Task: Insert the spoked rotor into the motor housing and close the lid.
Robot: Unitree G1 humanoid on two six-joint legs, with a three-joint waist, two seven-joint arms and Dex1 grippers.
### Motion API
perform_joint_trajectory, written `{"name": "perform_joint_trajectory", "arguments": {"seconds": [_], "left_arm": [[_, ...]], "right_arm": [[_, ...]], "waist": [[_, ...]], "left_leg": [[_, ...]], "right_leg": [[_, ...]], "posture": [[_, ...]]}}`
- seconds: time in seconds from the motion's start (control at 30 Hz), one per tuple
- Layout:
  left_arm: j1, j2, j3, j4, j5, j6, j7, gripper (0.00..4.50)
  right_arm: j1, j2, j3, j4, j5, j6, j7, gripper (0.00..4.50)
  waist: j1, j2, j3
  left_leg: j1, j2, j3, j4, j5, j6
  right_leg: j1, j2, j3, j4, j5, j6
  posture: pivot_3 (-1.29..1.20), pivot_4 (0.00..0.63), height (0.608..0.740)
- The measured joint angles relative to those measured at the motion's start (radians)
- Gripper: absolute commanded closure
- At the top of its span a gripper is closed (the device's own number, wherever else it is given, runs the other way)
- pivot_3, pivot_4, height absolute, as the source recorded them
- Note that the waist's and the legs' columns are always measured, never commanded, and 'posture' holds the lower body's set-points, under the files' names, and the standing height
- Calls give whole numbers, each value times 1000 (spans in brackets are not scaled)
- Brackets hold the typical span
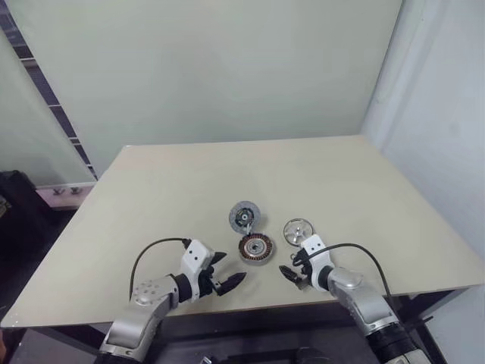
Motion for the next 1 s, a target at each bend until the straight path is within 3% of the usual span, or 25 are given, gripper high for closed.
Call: {"name": "perform_joint_trajectory", "arguments": {"seconds": [0.17,0.27,0.57,1.0], "left_arm": [[-2,0,-3,0,10,0,0,36],[-2,-1,-3,0,13,0,0,0],[-1,0,-3,0,18,-3,0,0],[-9,11,11,29,18,-4,-1,0]], "right_arm": [[-24,13,-12,36,0,-9,-11,0],[-25,22,-27,49,0,-16,-19,597],[-26,22,-35,56,-8,-18,-21,3655],[-31,28,-37,-15,-14,14,-13,3775]], "waist": [[0,0,0],[0,0,0],[0,0,0],[0,0,0]], "left_leg": [[0,0,0,0,0,0],[0,0,0,0,0,0],[0,0,0,0,0,0],[0,0,0,0,0,0]], "right_leg": [[0,0,0,0,0,0],[0,0,0,0,0,1],[0,0,0,0,0,0],[0,0,0,1,0,1]], "posture": [[0,0,740],[0,0,740],[0,0,740],[0,0,740]]}}
